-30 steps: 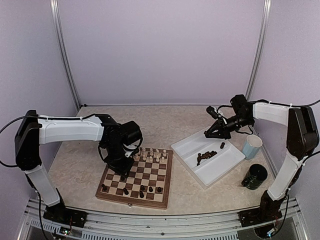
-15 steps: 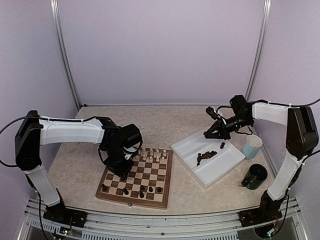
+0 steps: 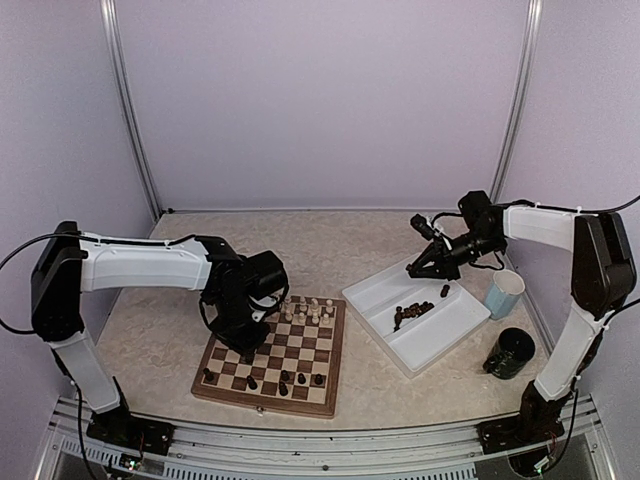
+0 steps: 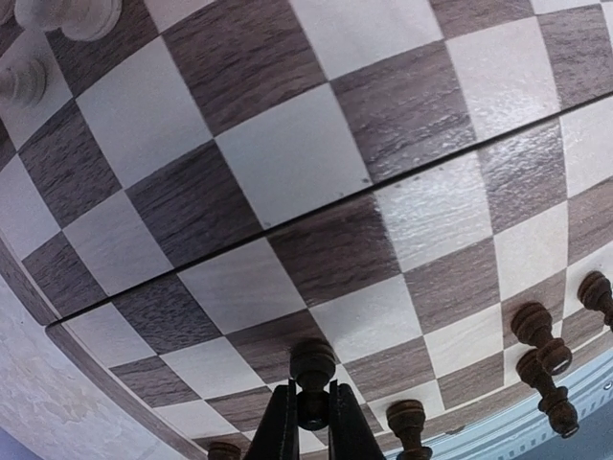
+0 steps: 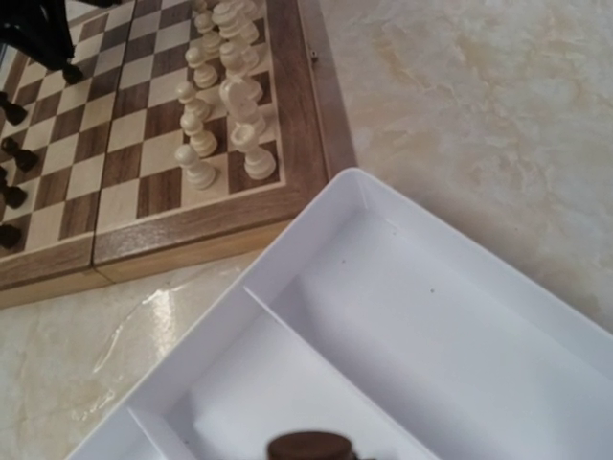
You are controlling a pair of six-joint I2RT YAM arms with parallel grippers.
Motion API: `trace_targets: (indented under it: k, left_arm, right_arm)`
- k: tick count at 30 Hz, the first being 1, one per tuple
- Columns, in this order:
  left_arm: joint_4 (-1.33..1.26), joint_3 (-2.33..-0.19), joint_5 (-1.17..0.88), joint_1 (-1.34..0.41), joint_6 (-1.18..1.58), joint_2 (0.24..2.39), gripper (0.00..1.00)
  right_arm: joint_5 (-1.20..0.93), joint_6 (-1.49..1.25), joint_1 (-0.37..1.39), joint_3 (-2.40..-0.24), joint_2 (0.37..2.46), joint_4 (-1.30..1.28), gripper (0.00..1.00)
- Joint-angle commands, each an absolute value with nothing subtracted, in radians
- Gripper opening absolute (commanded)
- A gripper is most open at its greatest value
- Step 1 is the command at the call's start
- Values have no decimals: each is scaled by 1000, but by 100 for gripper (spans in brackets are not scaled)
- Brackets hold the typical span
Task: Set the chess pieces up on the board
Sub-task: Pick up the pawn from the chessboard, then place the pawn on d7.
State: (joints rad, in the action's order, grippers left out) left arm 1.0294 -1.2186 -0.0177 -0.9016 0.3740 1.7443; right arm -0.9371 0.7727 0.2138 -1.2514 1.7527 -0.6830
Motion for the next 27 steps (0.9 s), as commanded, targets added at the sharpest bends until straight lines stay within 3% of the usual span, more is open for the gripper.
trace_targets:
  k: [1,27]
  left_arm:
    - [1030,-1264,-35,-931,372,1741,3]
    - [1020,-1310,-135,-1018,353,1816,3]
  right_arm:
    - [-947,782,225,-1254,1767,-695,3]
    - [-943,787,233,-1254,1764,-701,3]
